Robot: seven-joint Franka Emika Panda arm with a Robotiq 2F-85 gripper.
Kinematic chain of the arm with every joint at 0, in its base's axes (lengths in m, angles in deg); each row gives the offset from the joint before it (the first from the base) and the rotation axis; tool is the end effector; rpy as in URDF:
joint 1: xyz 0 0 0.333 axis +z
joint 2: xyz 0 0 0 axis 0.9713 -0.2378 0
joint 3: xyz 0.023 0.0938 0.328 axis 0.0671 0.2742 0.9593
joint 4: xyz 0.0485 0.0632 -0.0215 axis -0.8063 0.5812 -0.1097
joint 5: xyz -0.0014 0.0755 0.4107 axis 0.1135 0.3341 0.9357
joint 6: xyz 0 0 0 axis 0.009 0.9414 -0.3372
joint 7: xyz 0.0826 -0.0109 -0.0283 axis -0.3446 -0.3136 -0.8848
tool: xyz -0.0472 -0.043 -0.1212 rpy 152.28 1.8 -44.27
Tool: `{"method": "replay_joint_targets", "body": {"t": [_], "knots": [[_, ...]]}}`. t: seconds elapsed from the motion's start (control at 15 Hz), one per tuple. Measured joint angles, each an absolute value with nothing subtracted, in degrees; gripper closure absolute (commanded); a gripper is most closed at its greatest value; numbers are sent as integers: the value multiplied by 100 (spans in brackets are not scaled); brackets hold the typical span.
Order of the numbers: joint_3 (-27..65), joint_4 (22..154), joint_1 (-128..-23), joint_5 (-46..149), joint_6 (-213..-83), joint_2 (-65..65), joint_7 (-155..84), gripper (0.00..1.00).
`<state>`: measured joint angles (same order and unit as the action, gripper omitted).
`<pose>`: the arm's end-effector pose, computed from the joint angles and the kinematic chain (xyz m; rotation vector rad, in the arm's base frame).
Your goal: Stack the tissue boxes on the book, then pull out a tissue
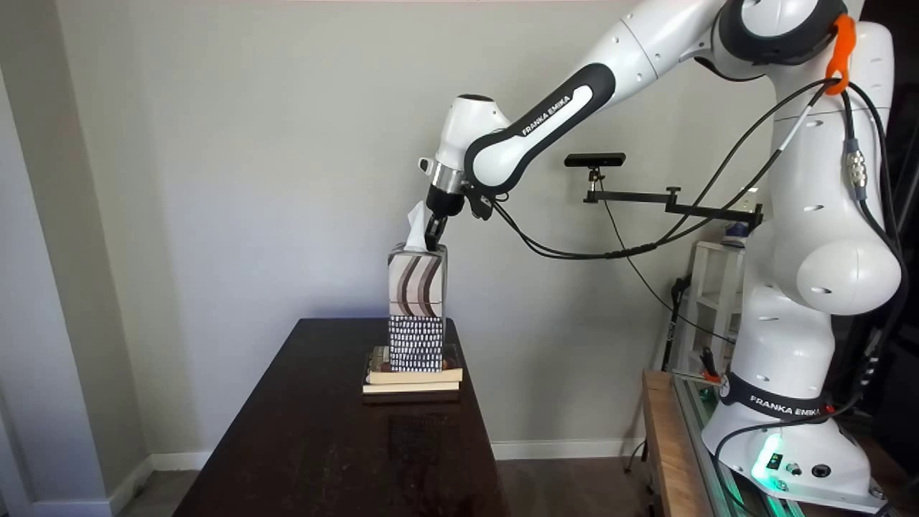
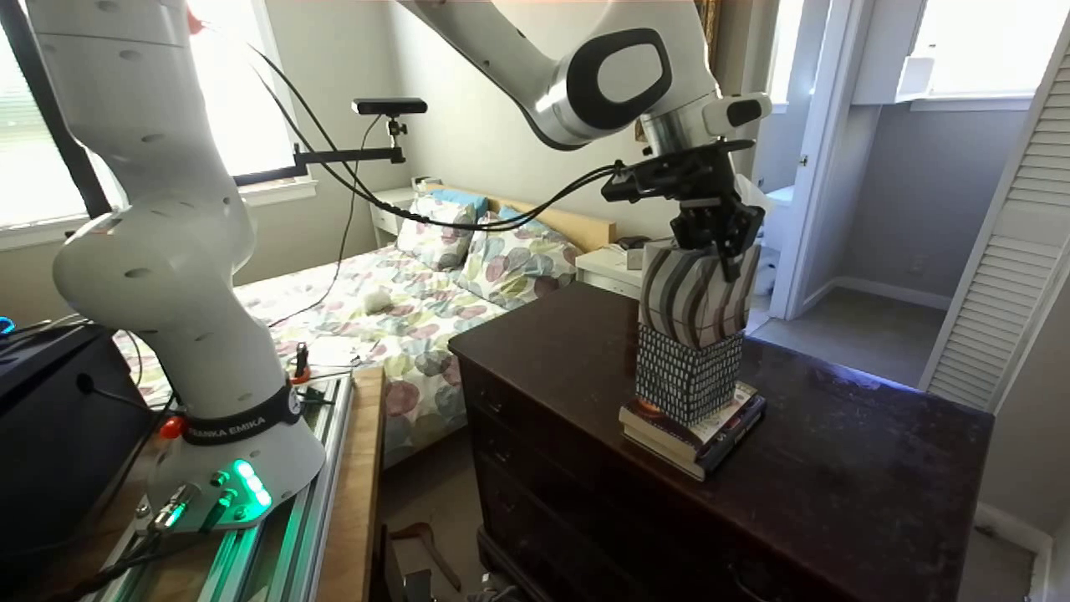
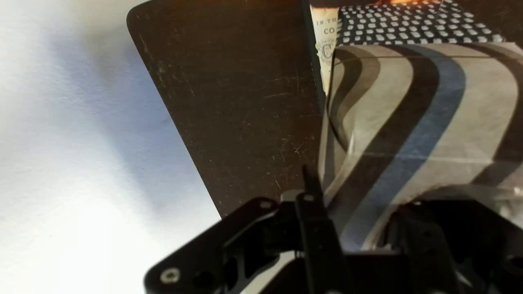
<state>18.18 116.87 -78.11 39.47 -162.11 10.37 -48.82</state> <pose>0.6205 -0.0697 0.3848 2.8442 0.3541 0.4867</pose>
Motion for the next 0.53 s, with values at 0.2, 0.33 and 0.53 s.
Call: {"method": "replay_joint_targets", "body": {"t": [0.2, 0.33, 0.53], "knots": [[1817, 11686, -7826, 3947, -16239, 1029, -4879, 68], [1816, 11686, -7833, 3947, -16249, 1028, -4879, 59], [1814, 11685, -7839, 3947, -16270, 1028, -4878, 42]]}}
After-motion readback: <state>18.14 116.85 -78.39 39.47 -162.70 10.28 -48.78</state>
